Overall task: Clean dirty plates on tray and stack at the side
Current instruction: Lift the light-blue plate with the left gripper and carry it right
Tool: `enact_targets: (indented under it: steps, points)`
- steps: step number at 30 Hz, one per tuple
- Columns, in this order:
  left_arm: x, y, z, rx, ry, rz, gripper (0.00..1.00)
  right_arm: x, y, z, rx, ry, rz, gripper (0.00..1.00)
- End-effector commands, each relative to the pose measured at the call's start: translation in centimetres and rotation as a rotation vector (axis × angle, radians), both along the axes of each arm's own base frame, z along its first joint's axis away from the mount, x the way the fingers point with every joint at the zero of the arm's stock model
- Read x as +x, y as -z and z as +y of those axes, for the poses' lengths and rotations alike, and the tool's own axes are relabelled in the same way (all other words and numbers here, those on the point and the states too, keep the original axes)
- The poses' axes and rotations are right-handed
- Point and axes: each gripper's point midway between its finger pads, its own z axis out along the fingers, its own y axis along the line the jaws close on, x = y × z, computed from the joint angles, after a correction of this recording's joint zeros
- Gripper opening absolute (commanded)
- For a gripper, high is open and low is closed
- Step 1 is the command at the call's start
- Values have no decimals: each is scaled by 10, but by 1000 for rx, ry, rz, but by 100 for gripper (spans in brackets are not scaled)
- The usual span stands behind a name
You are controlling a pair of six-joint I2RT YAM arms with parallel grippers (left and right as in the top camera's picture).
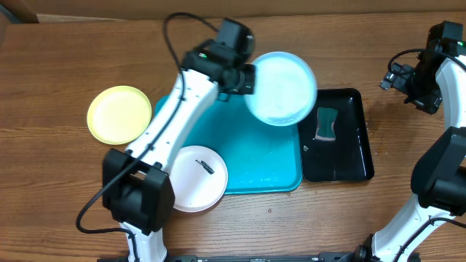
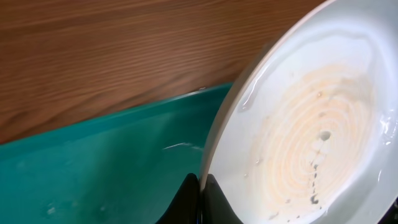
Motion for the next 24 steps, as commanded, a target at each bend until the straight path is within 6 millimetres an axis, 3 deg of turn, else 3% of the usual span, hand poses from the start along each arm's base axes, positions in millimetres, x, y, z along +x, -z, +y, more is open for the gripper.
enact_targets:
  steps: [1,13,20,24]
  points:
    - [-6,-24,-34,7,59,-103,4,4,-13,-2,-7,7,-37,100]
    - [-42,-44,-91,262,85,-378,4,4,-13,-2,-7,6,-37,100]
    - [-68,-74,-114,457,103,-608,4,4,-13,-2,-7,7,-37,100]
    - [-88,-102,-124,582,86,-765,4,4,-13,-2,-7,7,-37,100]
